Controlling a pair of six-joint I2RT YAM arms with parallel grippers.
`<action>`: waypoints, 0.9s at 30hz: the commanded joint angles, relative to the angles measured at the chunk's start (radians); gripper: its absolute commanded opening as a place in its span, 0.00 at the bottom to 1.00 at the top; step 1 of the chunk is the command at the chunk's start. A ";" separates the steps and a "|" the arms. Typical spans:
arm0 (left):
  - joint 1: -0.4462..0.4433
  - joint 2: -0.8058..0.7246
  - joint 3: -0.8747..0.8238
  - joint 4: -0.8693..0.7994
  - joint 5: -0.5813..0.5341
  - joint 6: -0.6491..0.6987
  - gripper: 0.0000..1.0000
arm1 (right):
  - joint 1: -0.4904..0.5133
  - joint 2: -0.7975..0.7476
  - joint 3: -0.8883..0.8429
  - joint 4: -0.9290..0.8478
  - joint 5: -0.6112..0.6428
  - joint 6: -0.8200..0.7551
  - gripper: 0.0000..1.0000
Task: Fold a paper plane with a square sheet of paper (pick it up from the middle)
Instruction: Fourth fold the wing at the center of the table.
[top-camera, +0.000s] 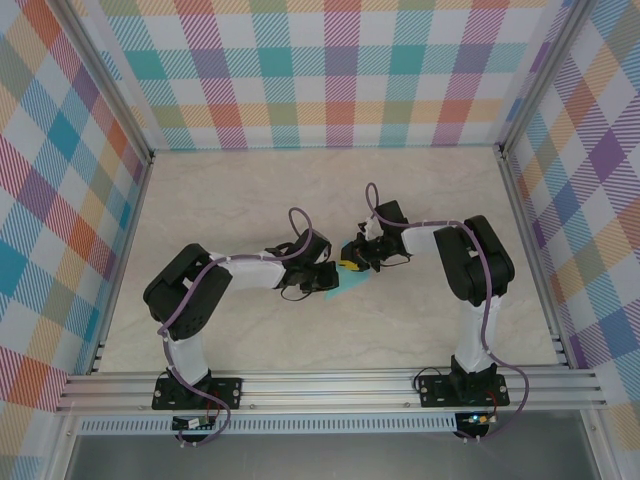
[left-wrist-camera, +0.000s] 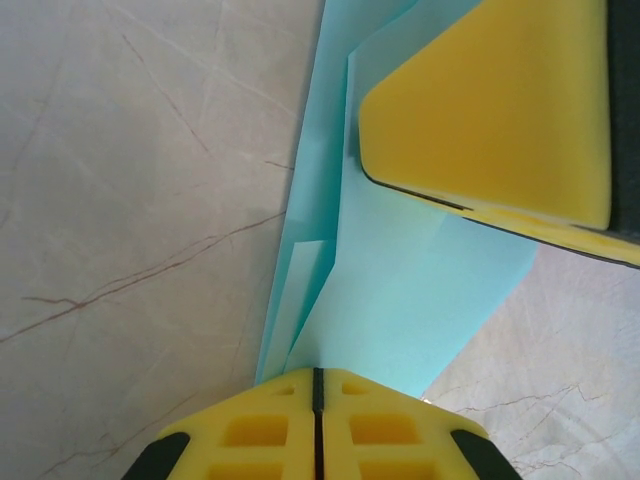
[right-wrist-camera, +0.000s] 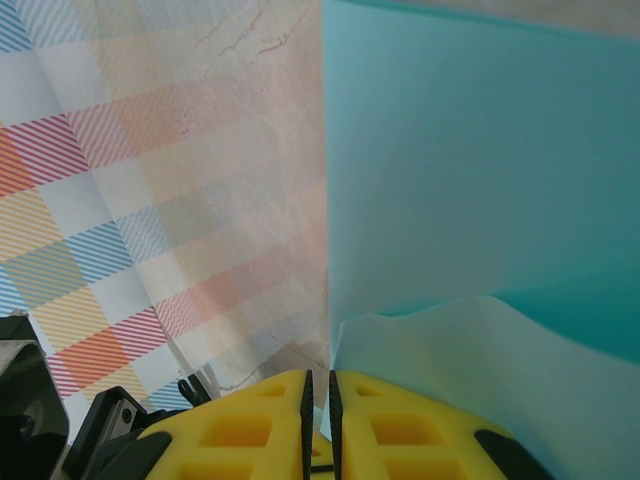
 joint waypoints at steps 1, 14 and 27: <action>0.010 0.019 -0.074 -0.112 -0.084 -0.009 0.07 | -0.015 -0.001 0.005 -0.044 0.069 -0.010 0.16; 0.009 0.029 -0.077 -0.096 -0.069 -0.015 0.05 | -0.074 -0.195 -0.034 -0.056 0.016 -0.044 0.15; 0.009 0.052 -0.068 -0.086 -0.049 -0.028 0.04 | 0.062 -0.191 -0.150 0.041 0.078 0.016 0.11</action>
